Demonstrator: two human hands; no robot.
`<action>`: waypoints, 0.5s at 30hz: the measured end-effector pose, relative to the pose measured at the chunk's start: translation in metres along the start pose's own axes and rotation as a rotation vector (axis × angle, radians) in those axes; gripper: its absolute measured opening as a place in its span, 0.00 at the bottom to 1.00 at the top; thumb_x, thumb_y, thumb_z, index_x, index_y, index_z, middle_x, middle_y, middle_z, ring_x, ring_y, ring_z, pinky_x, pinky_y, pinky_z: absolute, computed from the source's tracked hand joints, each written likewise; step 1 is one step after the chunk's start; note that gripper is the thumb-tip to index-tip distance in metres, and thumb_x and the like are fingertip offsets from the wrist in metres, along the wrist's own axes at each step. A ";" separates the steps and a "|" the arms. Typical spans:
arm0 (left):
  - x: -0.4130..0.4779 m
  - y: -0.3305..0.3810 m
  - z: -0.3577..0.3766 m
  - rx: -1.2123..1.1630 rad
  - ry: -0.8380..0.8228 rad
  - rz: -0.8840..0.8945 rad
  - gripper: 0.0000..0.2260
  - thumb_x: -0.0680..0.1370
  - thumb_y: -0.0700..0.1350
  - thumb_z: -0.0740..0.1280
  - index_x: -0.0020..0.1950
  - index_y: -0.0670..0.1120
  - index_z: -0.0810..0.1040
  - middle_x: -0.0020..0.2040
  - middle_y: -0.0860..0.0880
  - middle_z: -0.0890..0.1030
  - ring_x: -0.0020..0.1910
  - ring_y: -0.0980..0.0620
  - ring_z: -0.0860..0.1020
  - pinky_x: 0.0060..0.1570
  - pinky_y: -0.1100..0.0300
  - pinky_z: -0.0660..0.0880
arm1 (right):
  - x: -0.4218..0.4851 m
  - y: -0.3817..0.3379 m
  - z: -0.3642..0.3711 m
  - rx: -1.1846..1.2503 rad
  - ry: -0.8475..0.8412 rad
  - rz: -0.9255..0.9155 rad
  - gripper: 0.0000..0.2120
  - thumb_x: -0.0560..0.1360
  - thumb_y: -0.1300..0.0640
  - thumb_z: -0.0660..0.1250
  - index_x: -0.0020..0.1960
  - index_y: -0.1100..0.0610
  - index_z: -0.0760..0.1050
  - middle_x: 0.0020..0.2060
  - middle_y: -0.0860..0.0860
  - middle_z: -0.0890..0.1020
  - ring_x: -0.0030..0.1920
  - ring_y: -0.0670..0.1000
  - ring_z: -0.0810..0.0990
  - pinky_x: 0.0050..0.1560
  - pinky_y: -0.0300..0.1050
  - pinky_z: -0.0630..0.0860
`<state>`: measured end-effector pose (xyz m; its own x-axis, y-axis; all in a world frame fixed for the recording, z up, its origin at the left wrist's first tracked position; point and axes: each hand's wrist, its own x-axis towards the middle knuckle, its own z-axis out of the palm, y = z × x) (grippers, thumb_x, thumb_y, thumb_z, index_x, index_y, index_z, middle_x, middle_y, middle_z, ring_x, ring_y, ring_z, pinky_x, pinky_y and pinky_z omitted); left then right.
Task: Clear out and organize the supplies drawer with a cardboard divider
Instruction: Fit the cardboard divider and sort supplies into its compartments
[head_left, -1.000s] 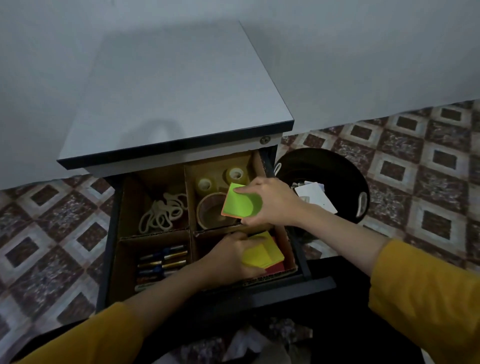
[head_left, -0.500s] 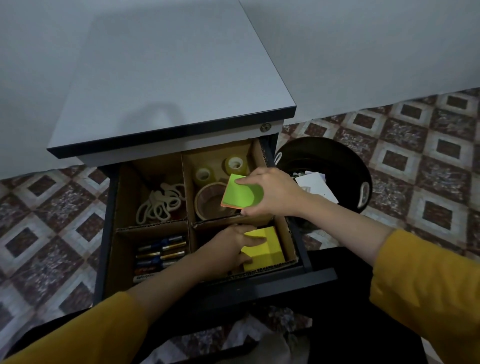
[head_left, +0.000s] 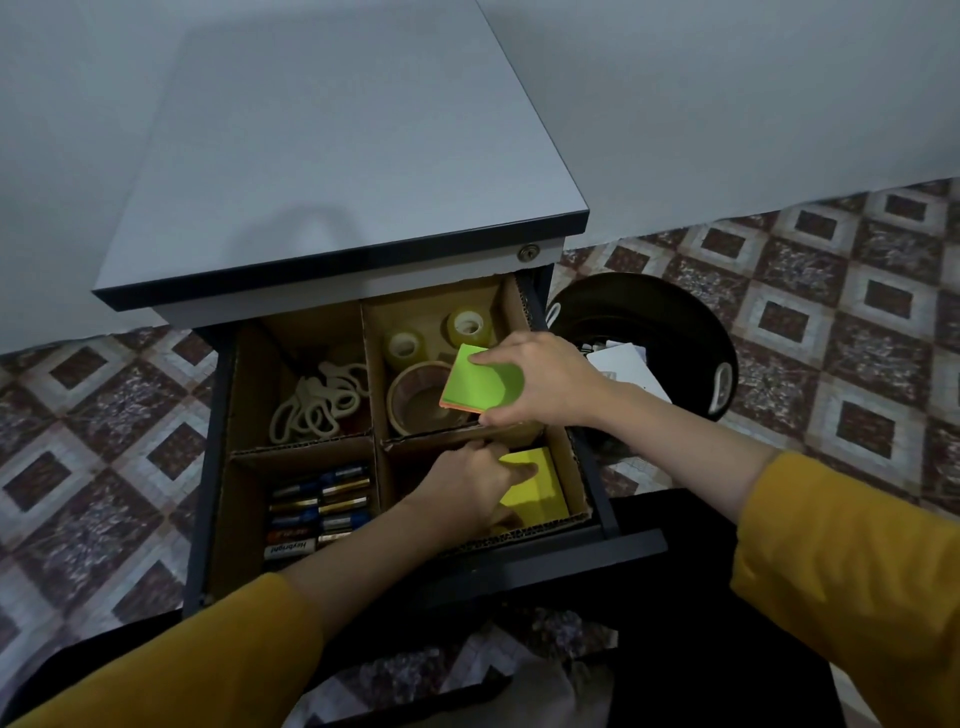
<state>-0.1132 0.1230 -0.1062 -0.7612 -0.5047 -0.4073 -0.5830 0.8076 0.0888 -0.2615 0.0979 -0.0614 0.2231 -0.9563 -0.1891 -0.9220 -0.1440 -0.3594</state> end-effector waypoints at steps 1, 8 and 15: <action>0.000 0.001 -0.001 0.016 0.007 -0.007 0.26 0.78 0.53 0.63 0.75 0.53 0.60 0.70 0.45 0.66 0.70 0.44 0.63 0.63 0.51 0.68 | 0.000 0.000 0.000 0.000 -0.001 0.003 0.36 0.67 0.39 0.72 0.71 0.48 0.67 0.63 0.54 0.73 0.63 0.53 0.72 0.60 0.45 0.67; 0.001 0.000 -0.004 0.015 0.035 -0.016 0.25 0.77 0.55 0.63 0.73 0.54 0.63 0.65 0.46 0.71 0.65 0.46 0.68 0.59 0.52 0.70 | -0.001 -0.001 0.000 0.003 -0.003 0.014 0.36 0.67 0.40 0.72 0.71 0.48 0.67 0.64 0.53 0.73 0.64 0.53 0.71 0.61 0.45 0.67; -0.029 -0.015 -0.012 -0.467 0.154 -0.074 0.16 0.78 0.46 0.64 0.66 0.50 0.75 0.69 0.48 0.72 0.66 0.52 0.71 0.65 0.59 0.67 | -0.003 -0.005 -0.004 -0.006 -0.005 0.018 0.36 0.67 0.40 0.72 0.71 0.48 0.66 0.65 0.54 0.72 0.64 0.54 0.70 0.61 0.46 0.67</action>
<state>-0.0861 0.1214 -0.0848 -0.7255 -0.6233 -0.2917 -0.6753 0.5630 0.4765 -0.2584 0.1003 -0.0551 0.2081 -0.9574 -0.2002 -0.9276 -0.1282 -0.3509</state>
